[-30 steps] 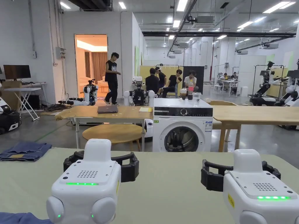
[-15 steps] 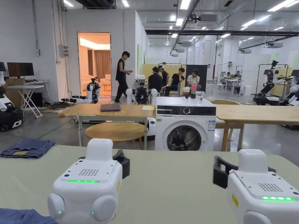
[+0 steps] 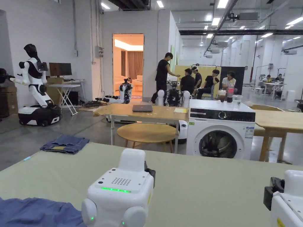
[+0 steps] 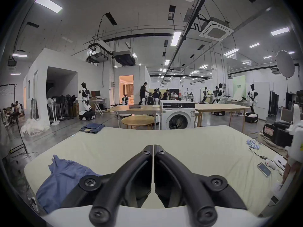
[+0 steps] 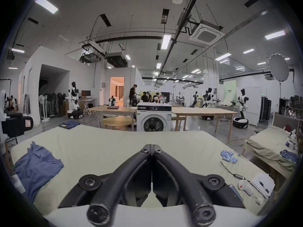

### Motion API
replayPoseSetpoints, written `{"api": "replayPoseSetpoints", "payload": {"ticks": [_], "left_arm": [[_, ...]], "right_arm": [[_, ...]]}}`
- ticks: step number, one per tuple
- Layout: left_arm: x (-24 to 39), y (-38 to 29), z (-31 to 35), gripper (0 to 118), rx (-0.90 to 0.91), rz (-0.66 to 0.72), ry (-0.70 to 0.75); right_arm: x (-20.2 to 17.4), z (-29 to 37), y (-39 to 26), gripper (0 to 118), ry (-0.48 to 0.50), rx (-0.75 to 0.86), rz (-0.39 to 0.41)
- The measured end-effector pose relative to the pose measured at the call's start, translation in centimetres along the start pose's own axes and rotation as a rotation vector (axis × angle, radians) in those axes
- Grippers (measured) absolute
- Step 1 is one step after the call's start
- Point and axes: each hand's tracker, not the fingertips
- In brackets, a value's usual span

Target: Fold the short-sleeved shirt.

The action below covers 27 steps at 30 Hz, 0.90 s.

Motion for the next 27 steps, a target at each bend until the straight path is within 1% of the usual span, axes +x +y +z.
{"api": "replayPoseSetpoints", "payload": {"ticks": [1, 3, 4, 6, 8, 11, 14, 16, 19, 22, 27], "left_arm": [[-0.9, -0.1, 0.1, 0, -0.006, 0.003, 0.013], [-3.0, -0.2, 0.3, 0, -0.013, 0.009, 0.071], [-4.5, -0.2, 0.6, 0, -0.017, 0.009, 0.100], [-7.6, -0.2, 1.5, 0, -0.018, 0.020, 0.176], [-11.0, 0.0, 2.9, 0, -0.021, 0.030, 0.256], [-16.1, 0.1, 5.7, 0, -0.018, 0.034, 0.392], [-20.0, -0.1, 8.2, 0, -0.023, 0.043, 0.497], [-21.9, -0.3, 9.4, 0, -0.032, 0.037, 0.553], [-24.2, -0.8, 10.3, 0, -0.059, 0.032, 0.593], [-25.8, -2.0, 10.1, 0, -0.094, 0.034, 0.617], [-27.7, -4.7, 7.5, 0, -0.178, 0.062, 0.598]], "right_arm": [[-0.6, -0.3, -0.2, 0, 0.015, -0.008, 0.002], [-2.7, -1.0, -0.7, 0, 0.040, -0.021, 0.022], [-4.1, -1.4, -0.9, 0, 0.067, -0.027, 0.034], [-7.3, -1.8, -1.1, 0, 0.147, -0.031, 0.033], [-11.0, -2.4, -1.2, 0, 0.238, -0.025, 0.038], [-16.7, -2.3, -1.0, 0, 0.376, -0.013, 0.026], [-21.2, -1.7, -0.8, 0, 0.471, -0.007, 0.007], [-23.3, -1.6, -0.9, 0, 0.501, -0.008, 0.005], [-25.3, -1.7, -1.4, 0, 0.554, -0.019, 0.001], [-26.9, -2.0, -2.6, 0, 0.576, -0.040, 0.013], [-28.1, -3.8, -5.0, 0, 0.587, -0.088, 0.043]]}}
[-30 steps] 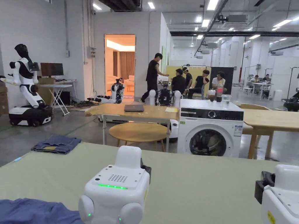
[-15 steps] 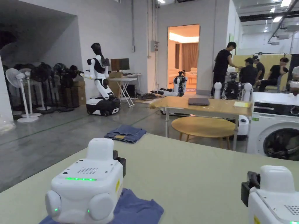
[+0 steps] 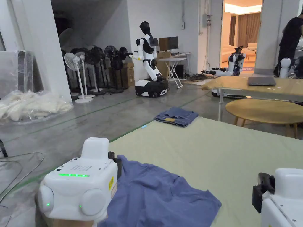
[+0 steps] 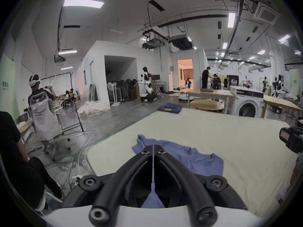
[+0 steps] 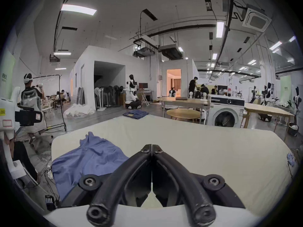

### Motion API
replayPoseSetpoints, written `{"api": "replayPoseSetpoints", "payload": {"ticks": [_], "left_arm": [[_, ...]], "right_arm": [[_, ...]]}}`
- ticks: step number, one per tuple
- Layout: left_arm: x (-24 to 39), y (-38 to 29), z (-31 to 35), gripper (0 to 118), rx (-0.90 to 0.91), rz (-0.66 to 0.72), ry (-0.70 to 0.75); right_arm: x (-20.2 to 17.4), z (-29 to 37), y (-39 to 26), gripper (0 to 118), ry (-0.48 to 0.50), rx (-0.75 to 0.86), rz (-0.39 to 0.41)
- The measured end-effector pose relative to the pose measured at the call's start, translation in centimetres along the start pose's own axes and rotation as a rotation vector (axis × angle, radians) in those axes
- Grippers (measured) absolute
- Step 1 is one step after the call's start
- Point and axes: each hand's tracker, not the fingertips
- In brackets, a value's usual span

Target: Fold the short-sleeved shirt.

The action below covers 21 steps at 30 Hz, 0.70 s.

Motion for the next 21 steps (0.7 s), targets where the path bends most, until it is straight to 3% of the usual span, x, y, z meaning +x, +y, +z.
{"api": "replayPoseSetpoints", "payload": {"ticks": [12, 13, 14, 15, 16, 21], "left_arm": [[5.6, -6.8, -15.3, 0, -0.515, -0.009, -0.282], [6.1, -7.2, -16.3, 26, -0.546, -0.044, -0.280], [6.4, -7.5, -16.9, 72, -0.575, -0.057, -0.267], [6.6, -7.8, -17.6, 109, -0.607, -0.057, -0.278], [6.7, -8.3, -18.7, 118, -0.669, -0.056, -0.309], [7.6, -10.5, -20.8, 117, -0.717, -0.108, -0.261]], "right_arm": [[1.0, -2.1, -6.8, 0, 0.007, -0.179, -0.001], [1.1, -2.2, -7.3, 0, 0.005, -0.198, 0.006], [1.2, -2.2, -7.9, 0, 0.001, -0.209, 0.011], [1.4, -2.2, -8.2, 0, -0.001, -0.218, 0.013], [1.5, -2.1, -8.6, 0, -0.003, -0.230, 0.015], [1.9, -1.5, -9.8, 0, -0.010, -0.262, 0.021]]}}
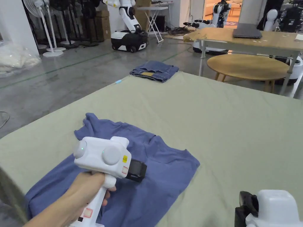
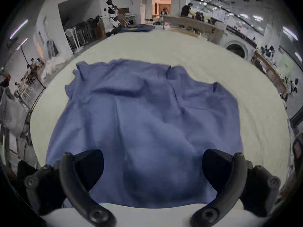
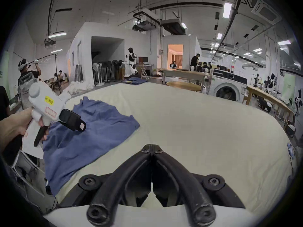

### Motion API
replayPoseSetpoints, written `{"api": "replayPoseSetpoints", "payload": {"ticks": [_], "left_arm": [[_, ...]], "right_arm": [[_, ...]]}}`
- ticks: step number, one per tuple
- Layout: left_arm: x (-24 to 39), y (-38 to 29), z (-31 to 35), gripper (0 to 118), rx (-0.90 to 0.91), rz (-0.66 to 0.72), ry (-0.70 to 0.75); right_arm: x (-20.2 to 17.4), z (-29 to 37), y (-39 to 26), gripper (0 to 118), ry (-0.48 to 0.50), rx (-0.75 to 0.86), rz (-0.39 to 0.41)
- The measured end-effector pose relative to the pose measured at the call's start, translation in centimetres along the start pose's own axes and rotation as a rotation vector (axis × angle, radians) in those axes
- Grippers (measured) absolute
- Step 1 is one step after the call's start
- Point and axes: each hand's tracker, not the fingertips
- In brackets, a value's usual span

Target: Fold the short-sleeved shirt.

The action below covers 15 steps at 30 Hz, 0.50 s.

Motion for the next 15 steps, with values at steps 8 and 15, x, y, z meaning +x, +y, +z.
{"api": "replayPoseSetpoints", "payload": {"ticks": [8, 15], "left_arm": [[1.1, -1.6, -2.0, 81, -0.043, -0.037, 0.021], [3.1, -1.4, 3.0, 0, 0.103, -0.078, 0.088]], "right_arm": [[0.7, 1.6, -0.9, 0, -0.007, -0.023, -0.013], [4.5, 7.1, -1.6, 0, -0.081, 0.011, -0.045]]}}
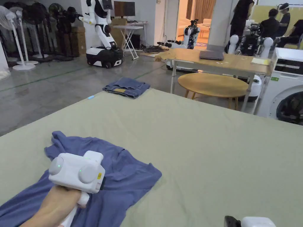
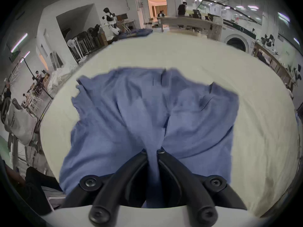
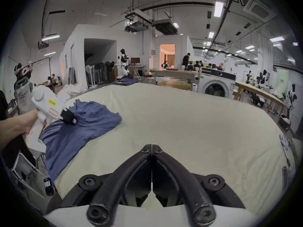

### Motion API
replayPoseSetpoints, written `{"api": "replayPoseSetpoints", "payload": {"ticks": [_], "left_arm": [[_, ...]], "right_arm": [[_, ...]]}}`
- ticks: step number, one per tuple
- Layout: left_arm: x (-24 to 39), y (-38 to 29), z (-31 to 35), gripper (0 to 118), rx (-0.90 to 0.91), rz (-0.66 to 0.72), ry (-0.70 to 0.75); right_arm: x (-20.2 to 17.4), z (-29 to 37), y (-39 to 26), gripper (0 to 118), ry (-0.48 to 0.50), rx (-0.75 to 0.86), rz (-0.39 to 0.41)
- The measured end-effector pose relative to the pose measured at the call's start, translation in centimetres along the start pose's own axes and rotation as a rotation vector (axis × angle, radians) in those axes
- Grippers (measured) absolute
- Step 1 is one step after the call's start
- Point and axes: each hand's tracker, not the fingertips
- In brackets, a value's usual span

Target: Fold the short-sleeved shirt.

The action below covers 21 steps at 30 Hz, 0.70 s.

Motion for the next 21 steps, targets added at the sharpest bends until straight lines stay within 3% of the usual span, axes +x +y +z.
{"api": "replayPoseSetpoints", "payload": {"ticks": [8, 14, 21], "left_arm": [[5.2, 5.2, 12.1, 0, 0.223, -0.041, -0.185], [17.2, 9.0, 18.9, 0, 0.339, -0.247, -0.388], [33.3, 8.7, 21.1, 0, 0.308, -0.386, -0.702]], "right_arm": [[7.7, 7.1, -0.9, 0, -0.169, 0.062, -0.084], [12.4, 12.1, -2.1, 0, -0.305, 0.089, -0.140], [16.5, 16.1, -3.9, 0, -0.438, 0.088, -0.209]]}}
